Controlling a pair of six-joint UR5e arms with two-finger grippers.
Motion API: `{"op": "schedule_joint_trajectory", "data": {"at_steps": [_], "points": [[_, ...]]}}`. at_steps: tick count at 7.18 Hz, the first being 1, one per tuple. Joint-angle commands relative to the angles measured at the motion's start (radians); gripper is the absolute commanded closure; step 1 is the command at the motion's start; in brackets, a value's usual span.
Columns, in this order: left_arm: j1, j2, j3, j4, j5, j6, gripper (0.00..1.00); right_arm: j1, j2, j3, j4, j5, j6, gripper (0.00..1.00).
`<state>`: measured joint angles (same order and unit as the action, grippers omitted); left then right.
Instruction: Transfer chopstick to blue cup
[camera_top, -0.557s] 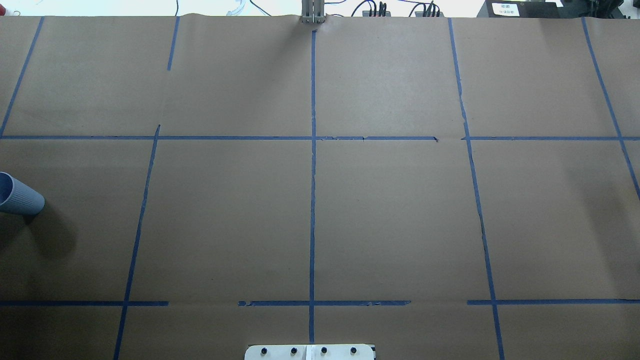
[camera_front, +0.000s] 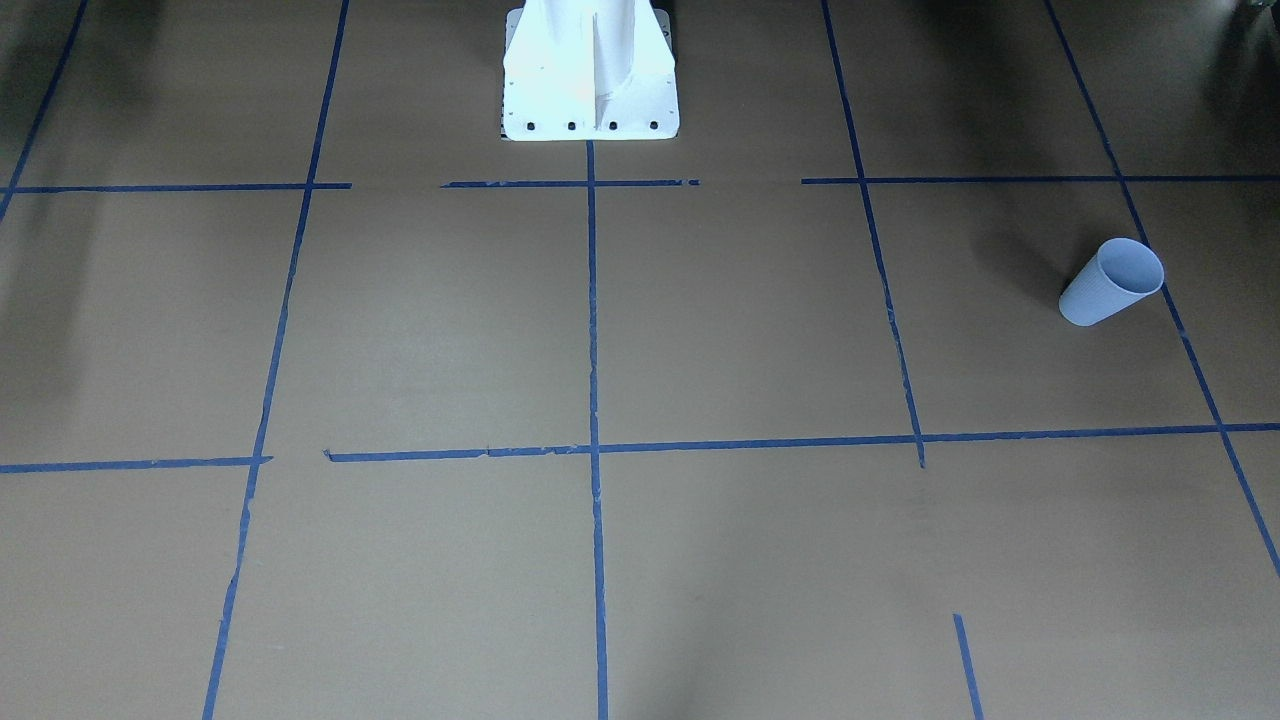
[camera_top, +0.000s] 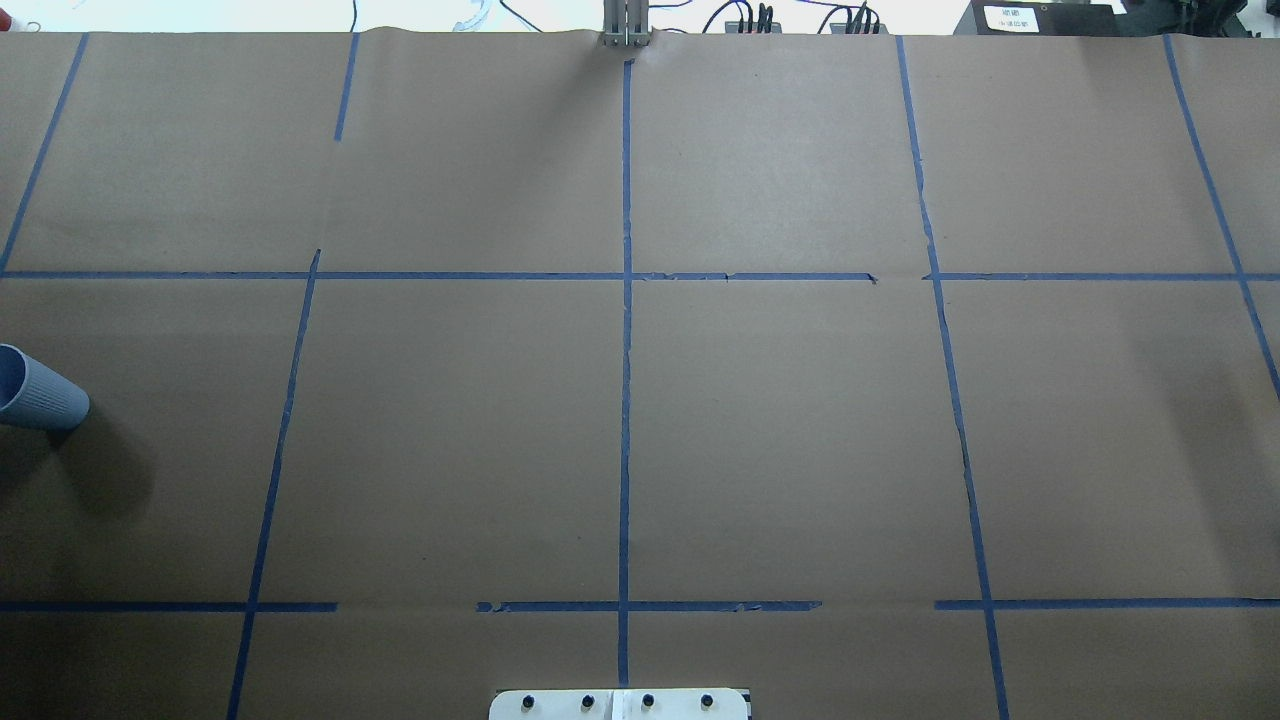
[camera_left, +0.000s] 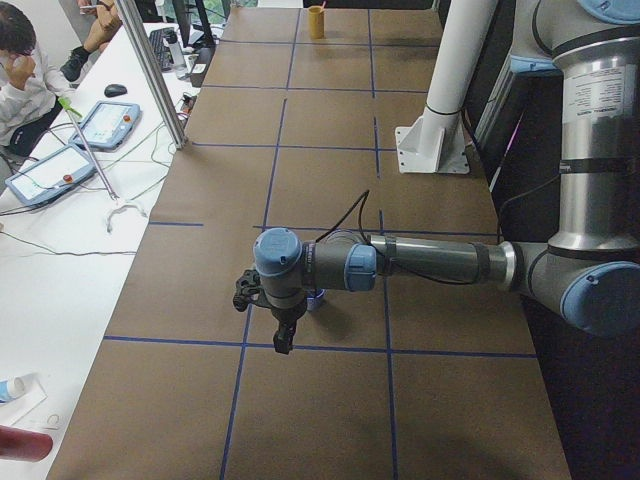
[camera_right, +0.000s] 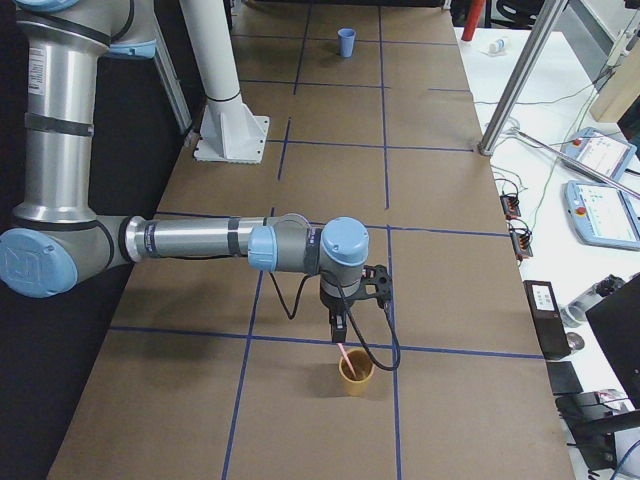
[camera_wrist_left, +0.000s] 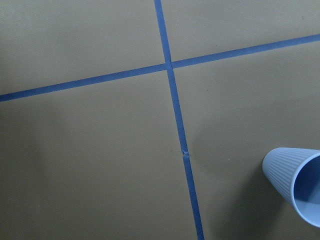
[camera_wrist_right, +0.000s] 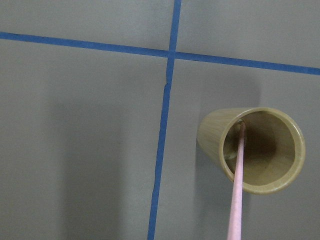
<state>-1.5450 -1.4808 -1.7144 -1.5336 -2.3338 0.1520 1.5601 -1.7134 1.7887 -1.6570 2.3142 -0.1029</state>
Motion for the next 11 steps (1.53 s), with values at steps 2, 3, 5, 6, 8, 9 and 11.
{"op": "schedule_joint_trajectory", "data": {"at_steps": [2, 3, 5, 6, 8, 9, 11], "points": [[0.002, -0.006, 0.006, -0.008, -0.013, 0.010, 0.00, 0.000, 0.001, 0.001, 0.002, 0.004, 0.000, 0.00], [0.000, 0.025, -0.008, -0.038, -0.021, 0.008, 0.00, 0.000, 0.001, 0.004, 0.000, 0.004, 0.000, 0.00], [0.003, 0.030, 0.006, -0.115, -0.048, 0.004, 0.00, -0.002, 0.001, 0.008, 0.000, 0.005, 0.002, 0.00], [0.006, 0.030, 0.015, -0.115, -0.053, 0.001, 0.00, -0.002, 0.001, 0.006, 0.000, 0.005, 0.003, 0.00], [0.011, 0.030, 0.021, -0.112, -0.053, 0.000, 0.00, -0.002, 0.001, 0.008, 0.000, 0.005, 0.005, 0.00], [0.011, 0.030, 0.021, -0.109, -0.053, -0.017, 0.00, -0.002, 0.001, 0.008, 0.002, 0.005, 0.006, 0.00], [0.061, 0.028, 0.019, -0.119, -0.052, -0.129, 0.00, -0.002, 0.001, 0.009, 0.000, 0.007, 0.006, 0.00]]}}
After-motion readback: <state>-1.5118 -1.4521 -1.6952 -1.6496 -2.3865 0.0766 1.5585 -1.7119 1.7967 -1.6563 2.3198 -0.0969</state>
